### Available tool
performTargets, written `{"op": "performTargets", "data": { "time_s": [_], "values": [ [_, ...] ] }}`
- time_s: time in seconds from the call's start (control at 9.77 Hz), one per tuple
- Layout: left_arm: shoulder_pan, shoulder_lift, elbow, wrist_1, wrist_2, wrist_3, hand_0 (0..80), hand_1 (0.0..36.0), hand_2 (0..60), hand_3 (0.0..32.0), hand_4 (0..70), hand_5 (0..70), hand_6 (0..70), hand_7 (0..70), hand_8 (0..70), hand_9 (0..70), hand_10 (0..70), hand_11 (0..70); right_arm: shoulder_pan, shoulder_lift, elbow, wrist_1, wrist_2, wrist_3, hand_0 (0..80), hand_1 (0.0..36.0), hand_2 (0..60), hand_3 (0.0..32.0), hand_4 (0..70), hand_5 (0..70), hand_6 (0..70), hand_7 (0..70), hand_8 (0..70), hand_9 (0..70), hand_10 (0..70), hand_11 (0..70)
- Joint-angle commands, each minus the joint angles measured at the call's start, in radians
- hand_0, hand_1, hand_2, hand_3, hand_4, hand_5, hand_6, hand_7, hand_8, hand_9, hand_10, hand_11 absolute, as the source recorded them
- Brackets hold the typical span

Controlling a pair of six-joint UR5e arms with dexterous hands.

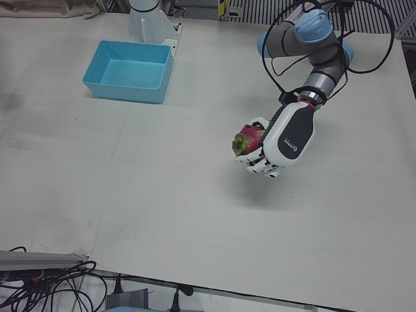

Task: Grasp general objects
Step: 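Lift the dragon fruit with the left hand and carry it toward the tray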

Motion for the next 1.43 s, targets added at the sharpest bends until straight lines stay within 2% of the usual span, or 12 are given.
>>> {"op": "performTargets", "data": {
  "time_s": [0.0, 0.2, 0.31, 0.51, 0.61, 0.92, 1.33],
  "values": [
    [-0.038, 0.001, -0.005, -0.247, 0.101, -0.28, 16.2, 15.6, 60.0, 0.0, 70.0, 70.0, 70.0, 70.0, 70.0, 70.0, 70.0, 70.0, 0.0, 0.0, 0.0, 0.0, 0.0, 0.0, 0.0, 0.0, 0.0, 0.0, 0.0, 0.0, 0.0, 0.0, 0.0, 0.0, 0.0, 0.0],
    [-0.015, 0.006, -0.005, -0.38, 0.103, -0.384, 25.5, 16.3, 60.0, 0.0, 70.0, 70.0, 70.0, 70.0, 70.0, 70.0, 70.0, 70.0, 0.0, 0.0, 0.0, 0.0, 0.0, 0.0, 0.0, 0.0, 0.0, 0.0, 0.0, 0.0, 0.0, 0.0, 0.0, 0.0, 0.0, 0.0],
    [0.032, 0.007, -0.005, -0.451, 0.103, -0.443, 36.0, 17.9, 60.0, 0.0, 70.0, 70.0, 70.0, 70.0, 70.0, 70.0, 70.0, 70.0, 0.0, 0.0, 0.0, 0.0, 0.0, 0.0, 0.0, 0.0, 0.0, 0.0, 0.0, 0.0, 0.0, 0.0, 0.0, 0.0, 0.0, 0.0],
    [0.168, 0.003, -0.012, -0.562, 0.097, -0.538, 43.9, 21.0, 60.0, 0.0, 70.0, 70.0, 70.0, 70.0, 70.0, 70.0, 70.0, 70.0, 0.0, 0.0, 0.0, 0.0, 0.0, 0.0, 0.0, 0.0, 0.0, 0.0, 0.0, 0.0, 0.0, 0.0, 0.0, 0.0, 0.0, 0.0],
    [0.215, -0.002, -0.015, -0.59, 0.091, -0.558, 46.5, 22.8, 60.0, 0.0, 70.0, 70.0, 70.0, 70.0, 70.0, 70.0, 70.0, 70.0, 0.0, 0.0, 0.0, 0.0, 0.0, 0.0, 0.0, 0.0, 0.0, 0.0, 0.0, 0.0, 0.0, 0.0, 0.0, 0.0, 0.0, 0.0],
    [0.319, -0.069, -0.032, -0.598, 0.097, -0.593, 49.0, 25.4, 60.0, 0.0, 70.0, 70.0, 70.0, 70.0, 70.0, 70.0, 70.0, 70.0, 0.0, 0.0, 0.0, 0.0, 0.0, 0.0, 0.0, 0.0, 0.0, 0.0, 0.0, 0.0, 0.0, 0.0, 0.0, 0.0, 0.0, 0.0],
    [0.46, -0.121, -0.086, -0.575, 0.089, -0.59, 51.9, 28.4, 60.0, 0.0, 70.0, 70.0, 70.0, 70.0, 70.0, 70.0, 70.0, 70.0, 0.0, 0.0, 0.0, 0.0, 0.0, 0.0, 0.0, 0.0, 0.0, 0.0, 0.0, 0.0, 0.0, 0.0, 0.0, 0.0, 0.0, 0.0]
  ]
}}
